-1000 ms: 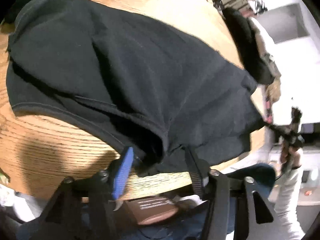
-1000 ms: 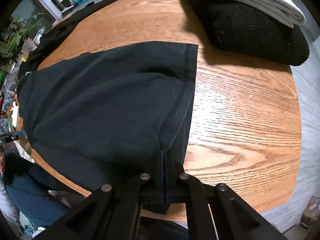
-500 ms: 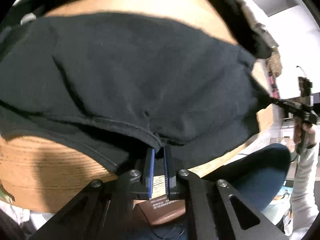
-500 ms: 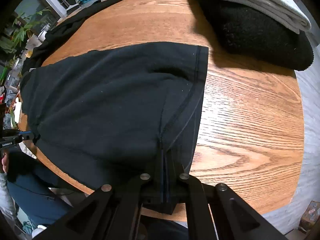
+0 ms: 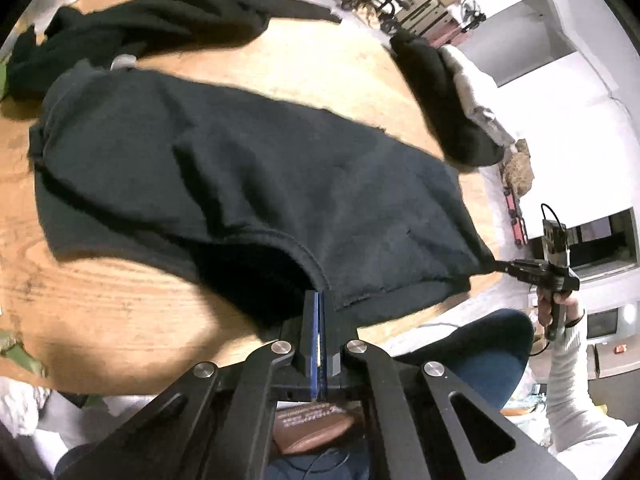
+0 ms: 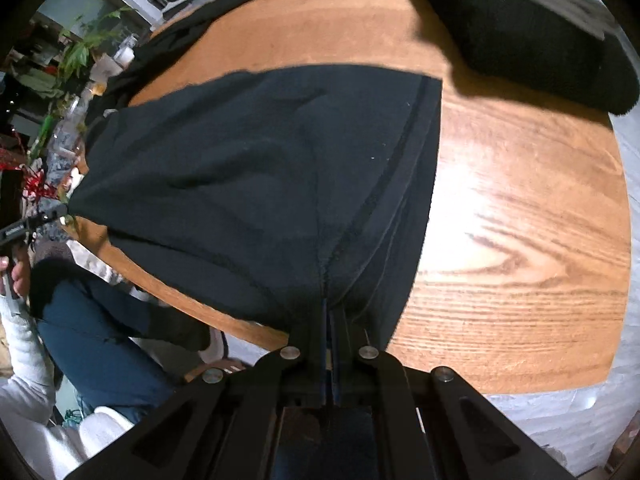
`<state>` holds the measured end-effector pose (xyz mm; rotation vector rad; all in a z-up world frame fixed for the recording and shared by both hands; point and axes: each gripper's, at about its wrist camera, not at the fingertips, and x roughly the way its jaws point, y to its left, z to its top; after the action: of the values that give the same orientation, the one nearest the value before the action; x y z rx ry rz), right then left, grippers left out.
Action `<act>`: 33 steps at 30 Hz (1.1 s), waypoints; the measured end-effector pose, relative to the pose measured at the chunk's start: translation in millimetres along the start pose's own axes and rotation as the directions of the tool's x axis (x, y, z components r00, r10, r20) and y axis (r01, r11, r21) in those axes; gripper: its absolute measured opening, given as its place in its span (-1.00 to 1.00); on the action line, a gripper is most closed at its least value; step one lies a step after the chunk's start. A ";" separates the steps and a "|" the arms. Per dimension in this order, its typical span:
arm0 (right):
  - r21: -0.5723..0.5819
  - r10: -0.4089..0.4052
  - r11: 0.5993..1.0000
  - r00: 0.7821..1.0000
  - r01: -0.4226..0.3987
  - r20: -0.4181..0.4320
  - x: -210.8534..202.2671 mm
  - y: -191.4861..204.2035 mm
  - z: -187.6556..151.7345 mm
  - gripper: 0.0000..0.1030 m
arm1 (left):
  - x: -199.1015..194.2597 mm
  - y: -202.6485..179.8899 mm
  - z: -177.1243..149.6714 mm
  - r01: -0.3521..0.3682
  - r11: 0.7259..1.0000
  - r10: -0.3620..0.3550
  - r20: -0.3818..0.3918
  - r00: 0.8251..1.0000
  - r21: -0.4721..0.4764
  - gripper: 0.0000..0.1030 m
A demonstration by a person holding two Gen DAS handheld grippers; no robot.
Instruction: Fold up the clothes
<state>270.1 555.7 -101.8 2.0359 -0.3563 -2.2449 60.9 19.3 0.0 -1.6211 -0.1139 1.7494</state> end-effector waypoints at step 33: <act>-0.091 -0.084 0.992 0.996 0.084 0.005 15.7 46.0 -0.9 -0.24 | 78.6 -26.0 -1.3 -0.192 0.981 0.187 -0.137 0.973 -0.023 0.24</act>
<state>265.1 507.6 -106.4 2.0400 -0.1672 -2.2652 79.0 81.5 -51.6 -1.8218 0.0770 1.7810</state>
